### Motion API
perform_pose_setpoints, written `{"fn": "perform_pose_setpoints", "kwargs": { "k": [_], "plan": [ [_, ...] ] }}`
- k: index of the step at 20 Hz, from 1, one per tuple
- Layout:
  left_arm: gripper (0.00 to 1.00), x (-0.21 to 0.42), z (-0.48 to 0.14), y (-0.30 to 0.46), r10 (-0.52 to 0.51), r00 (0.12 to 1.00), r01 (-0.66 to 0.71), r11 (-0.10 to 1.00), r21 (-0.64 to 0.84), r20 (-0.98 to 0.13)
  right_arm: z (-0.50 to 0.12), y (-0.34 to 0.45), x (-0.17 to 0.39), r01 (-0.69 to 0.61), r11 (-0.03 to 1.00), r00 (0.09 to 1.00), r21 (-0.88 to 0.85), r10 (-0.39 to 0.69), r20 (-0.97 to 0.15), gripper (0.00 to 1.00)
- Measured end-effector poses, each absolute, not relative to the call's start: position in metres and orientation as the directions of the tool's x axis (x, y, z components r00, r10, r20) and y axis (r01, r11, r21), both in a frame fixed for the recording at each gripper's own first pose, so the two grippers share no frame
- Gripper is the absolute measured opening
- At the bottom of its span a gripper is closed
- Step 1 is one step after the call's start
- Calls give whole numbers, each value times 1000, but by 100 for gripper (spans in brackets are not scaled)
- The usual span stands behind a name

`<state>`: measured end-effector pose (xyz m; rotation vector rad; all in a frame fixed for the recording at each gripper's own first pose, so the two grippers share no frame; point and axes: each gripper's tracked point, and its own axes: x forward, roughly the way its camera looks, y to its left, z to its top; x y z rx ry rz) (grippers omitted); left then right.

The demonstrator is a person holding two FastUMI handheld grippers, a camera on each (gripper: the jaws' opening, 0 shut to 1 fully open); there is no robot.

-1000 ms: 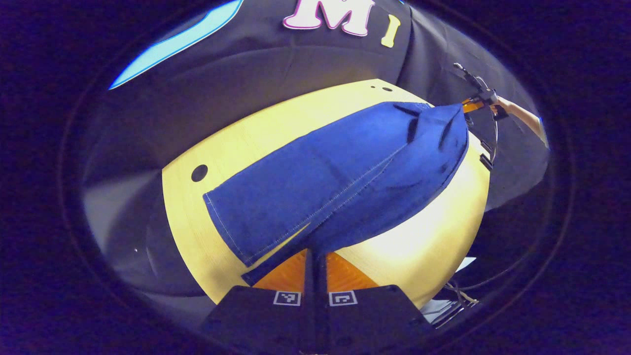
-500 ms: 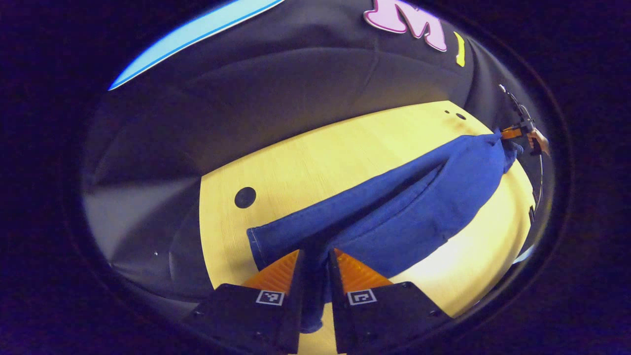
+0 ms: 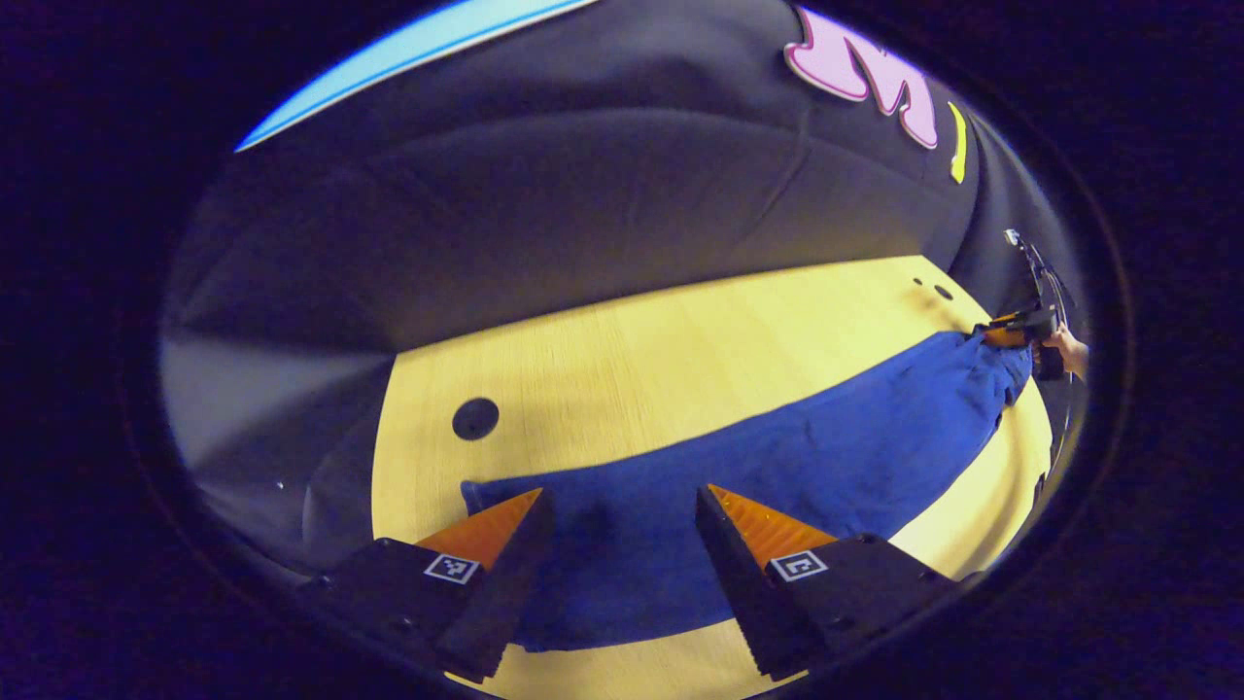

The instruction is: Grasp the waist and the cuffs of the jeans and fold them to make the two legs overlap; first hold the waist and fold one-third of the jeans toward the cuffs, then hold the cuffs and fold the remaining one-third in the same direction to finish folding.

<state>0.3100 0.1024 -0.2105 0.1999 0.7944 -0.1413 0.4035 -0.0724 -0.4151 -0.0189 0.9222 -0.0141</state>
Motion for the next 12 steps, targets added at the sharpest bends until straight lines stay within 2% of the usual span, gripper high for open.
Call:
{"fn": "perform_pose_setpoints", "kwargs": {
  "k": [1,2,3,4,6,10,12],
  "plan": [
    [93,314,-184,89,-75,751,206,971,124,-656,-395,-75,408,36,999,637,13,-12,-771,93],
    [93,317,-155,81,-94,800,210,969,130,-592,-376,-80,410,66,997,668,39,-15,-744,97],
    [93,318,-125,71,-87,843,191,971,144,-532,-360,-87,409,95,994,692,58,-24,-721,92],
    [93,313,-99,57,-103,869,201,967,155,-484,-346,-93,405,118,990,707,73,-32,-707,97],
    [94,293,-54,30,-154,909,234,957,169,-387,-335,-105,392,147,988,717,54,-69,-694,97],
    [95,252,22,-27,-220,946,252,961,112,-236,-329,-124,345,168,986,686,-11,-124,-717,97],
    [95,228,54,-43,-258,956,267,963,45,-141,-344,-136,312,218,976,629,-22,-158,-762,97]
  ]
}}
